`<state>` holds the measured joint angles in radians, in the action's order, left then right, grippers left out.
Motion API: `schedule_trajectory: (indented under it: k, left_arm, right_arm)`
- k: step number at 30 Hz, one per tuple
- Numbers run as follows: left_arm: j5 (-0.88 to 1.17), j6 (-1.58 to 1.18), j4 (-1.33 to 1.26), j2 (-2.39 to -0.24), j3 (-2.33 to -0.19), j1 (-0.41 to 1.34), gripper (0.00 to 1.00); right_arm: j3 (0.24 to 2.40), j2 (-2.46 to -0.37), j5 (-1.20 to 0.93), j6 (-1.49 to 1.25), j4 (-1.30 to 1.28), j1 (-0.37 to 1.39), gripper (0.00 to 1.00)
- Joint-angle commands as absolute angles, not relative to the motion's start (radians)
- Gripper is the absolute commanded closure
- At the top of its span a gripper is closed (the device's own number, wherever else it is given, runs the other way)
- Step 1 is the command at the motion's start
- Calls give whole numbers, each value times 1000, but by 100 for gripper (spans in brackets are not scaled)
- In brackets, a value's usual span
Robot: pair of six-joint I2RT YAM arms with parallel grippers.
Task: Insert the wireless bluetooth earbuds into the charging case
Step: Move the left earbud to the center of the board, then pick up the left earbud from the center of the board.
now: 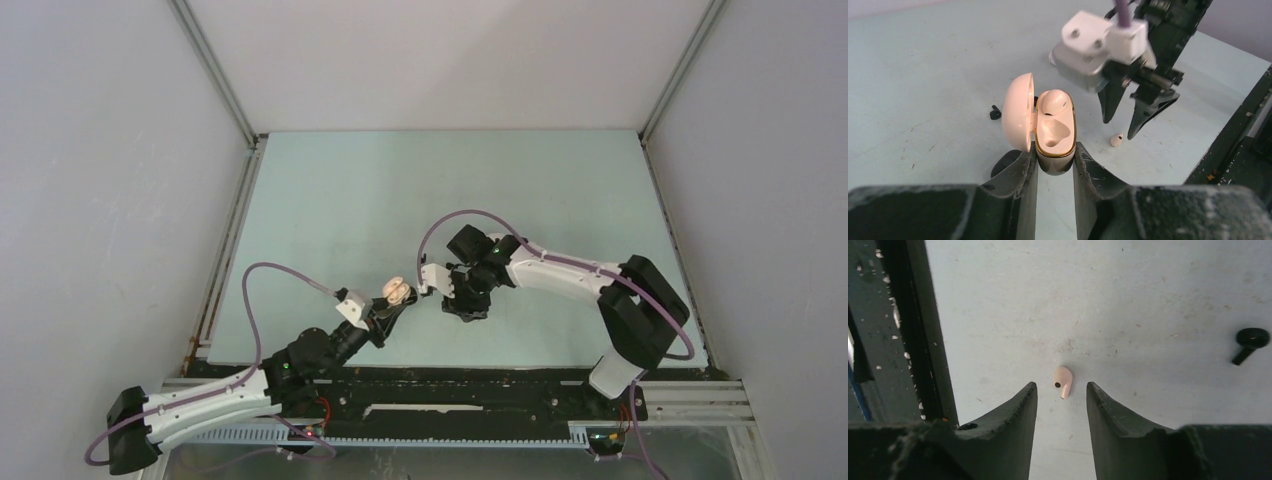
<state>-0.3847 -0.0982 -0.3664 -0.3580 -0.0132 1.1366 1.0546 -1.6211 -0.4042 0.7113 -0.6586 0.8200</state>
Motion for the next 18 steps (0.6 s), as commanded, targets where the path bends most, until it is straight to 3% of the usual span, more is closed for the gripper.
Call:
schedule_trajectory:
  k: [1,18]
  left_arm:
    - [-434,-118,-367,-342,-47,1140,100]
    - [-434,-112,-368,-366,-49,1140,99]
  right_arm:
    - [1065,-1668,-327,621,-590,830,57]
    - [1064,-1724,-321,576,-593,848,62]
